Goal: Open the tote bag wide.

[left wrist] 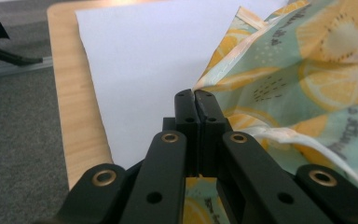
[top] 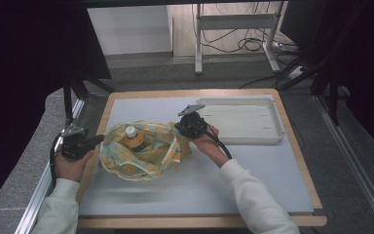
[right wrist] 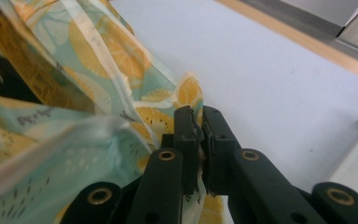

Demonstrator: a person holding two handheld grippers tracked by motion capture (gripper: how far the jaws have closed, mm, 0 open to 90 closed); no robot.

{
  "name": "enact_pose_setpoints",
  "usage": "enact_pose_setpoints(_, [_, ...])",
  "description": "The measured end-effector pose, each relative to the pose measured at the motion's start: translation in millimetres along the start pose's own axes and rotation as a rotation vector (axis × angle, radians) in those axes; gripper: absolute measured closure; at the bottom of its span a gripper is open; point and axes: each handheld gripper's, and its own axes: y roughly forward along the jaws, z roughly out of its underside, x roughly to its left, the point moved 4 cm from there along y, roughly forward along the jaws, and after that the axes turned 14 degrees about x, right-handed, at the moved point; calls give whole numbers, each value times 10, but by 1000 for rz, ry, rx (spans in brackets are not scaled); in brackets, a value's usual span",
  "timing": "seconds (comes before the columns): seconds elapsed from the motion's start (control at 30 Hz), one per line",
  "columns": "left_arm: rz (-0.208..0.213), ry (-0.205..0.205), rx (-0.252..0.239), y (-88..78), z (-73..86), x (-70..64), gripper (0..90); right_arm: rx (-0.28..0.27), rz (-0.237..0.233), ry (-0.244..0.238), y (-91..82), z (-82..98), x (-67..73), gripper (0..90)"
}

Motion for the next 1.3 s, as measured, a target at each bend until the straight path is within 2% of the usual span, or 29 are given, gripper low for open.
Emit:
enact_pose_setpoints(0.3, [1, 12, 30, 68, 111, -22, 900, 40, -11, -11, 106, 98, 58, 844])
enact_pose_setpoints(0.57, [5, 17, 36, 79, 150, -42, 899, 77, -22, -12, 157, 186, 111, 844])
enact_pose_setpoints(1.17, [5, 30, 92, 220, 250, -105, 896, 138, -24, -20, 291, 374, 128, 839])
enact_pose_setpoints(1.3, [11, 26, 67, 180, 227, -110, 879, 111, -24, -17, 251, 345, 111, 797])
